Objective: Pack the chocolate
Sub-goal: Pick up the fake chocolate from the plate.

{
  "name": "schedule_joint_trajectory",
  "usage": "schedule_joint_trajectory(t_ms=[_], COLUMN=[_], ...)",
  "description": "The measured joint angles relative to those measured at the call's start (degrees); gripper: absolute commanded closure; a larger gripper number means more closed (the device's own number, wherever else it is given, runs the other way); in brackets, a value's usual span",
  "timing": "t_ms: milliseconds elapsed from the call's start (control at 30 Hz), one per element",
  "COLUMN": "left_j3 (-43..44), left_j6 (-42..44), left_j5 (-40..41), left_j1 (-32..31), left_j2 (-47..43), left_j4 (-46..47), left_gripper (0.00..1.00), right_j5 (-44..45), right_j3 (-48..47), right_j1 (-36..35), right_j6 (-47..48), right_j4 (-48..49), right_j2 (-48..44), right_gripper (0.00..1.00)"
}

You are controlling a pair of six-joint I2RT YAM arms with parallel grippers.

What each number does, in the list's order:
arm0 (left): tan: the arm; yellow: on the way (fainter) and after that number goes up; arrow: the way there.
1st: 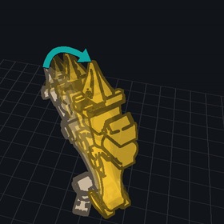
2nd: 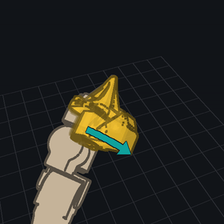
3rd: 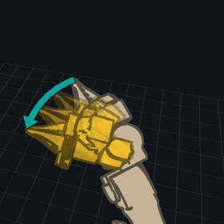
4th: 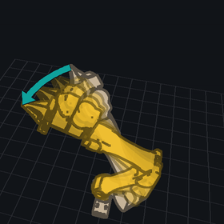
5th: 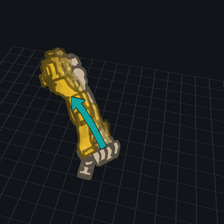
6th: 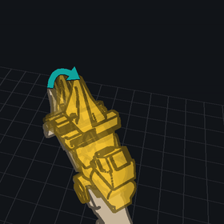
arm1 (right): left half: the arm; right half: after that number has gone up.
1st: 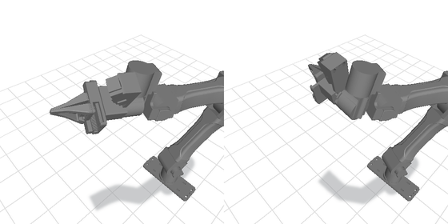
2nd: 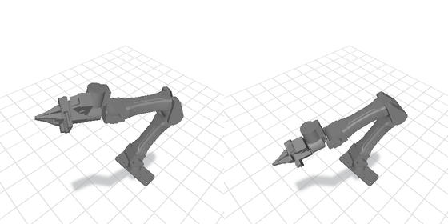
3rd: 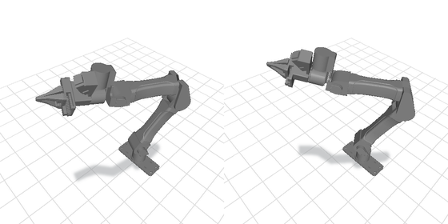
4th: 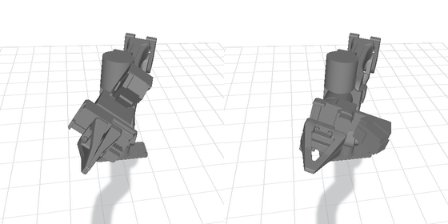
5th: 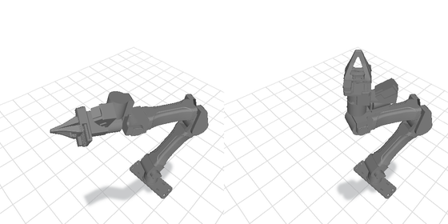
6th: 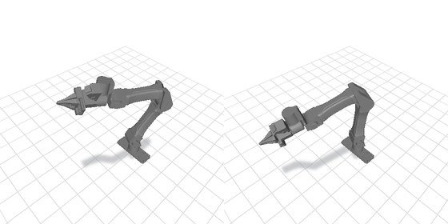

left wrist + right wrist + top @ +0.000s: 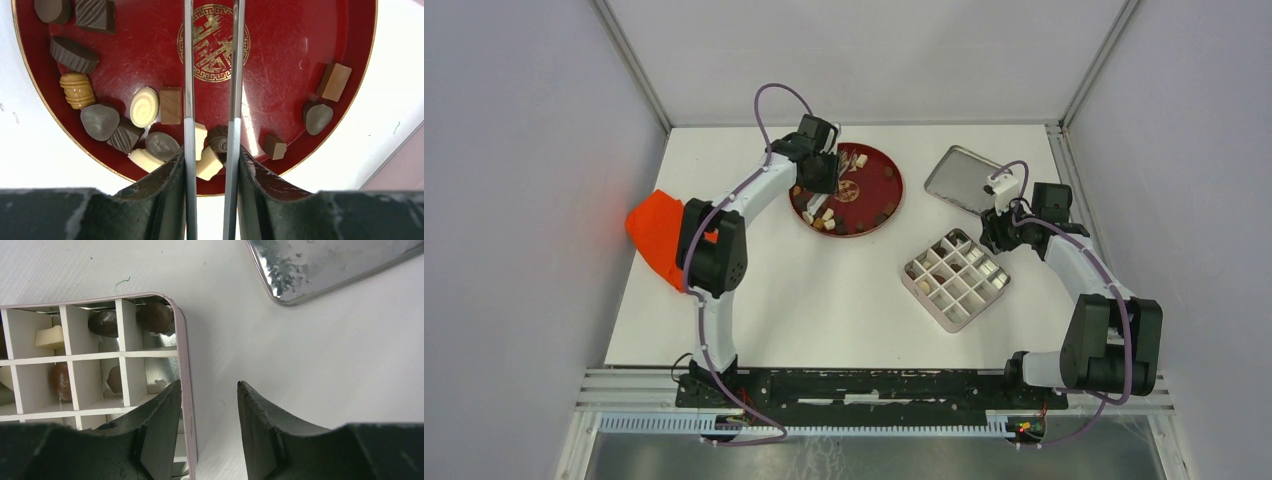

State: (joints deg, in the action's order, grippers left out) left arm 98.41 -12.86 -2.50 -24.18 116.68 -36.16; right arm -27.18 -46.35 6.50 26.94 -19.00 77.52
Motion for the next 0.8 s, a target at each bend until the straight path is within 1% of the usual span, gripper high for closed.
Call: schedule_joint_trajectory(t_ms=[367,800], left_j3=[4.94,7.74], left_j6=[4.85,6.6], left_j5=[-0.7,-1.18], left_j1=[0.63,1.33], left_j2=[3.54,5.6], left_j4=[-4.17,-5.35], left_gripper=[0.58,0.57], right_j5=[-0.07,-0.24], right_j3=[0.0,0.0], right_j1=[0.0,0.04], right_j6=[0.17,0.2], right_j4=[-0.15,-0.22], right_j2=[0.0,0.0], right_gripper=[0.49,0.49])
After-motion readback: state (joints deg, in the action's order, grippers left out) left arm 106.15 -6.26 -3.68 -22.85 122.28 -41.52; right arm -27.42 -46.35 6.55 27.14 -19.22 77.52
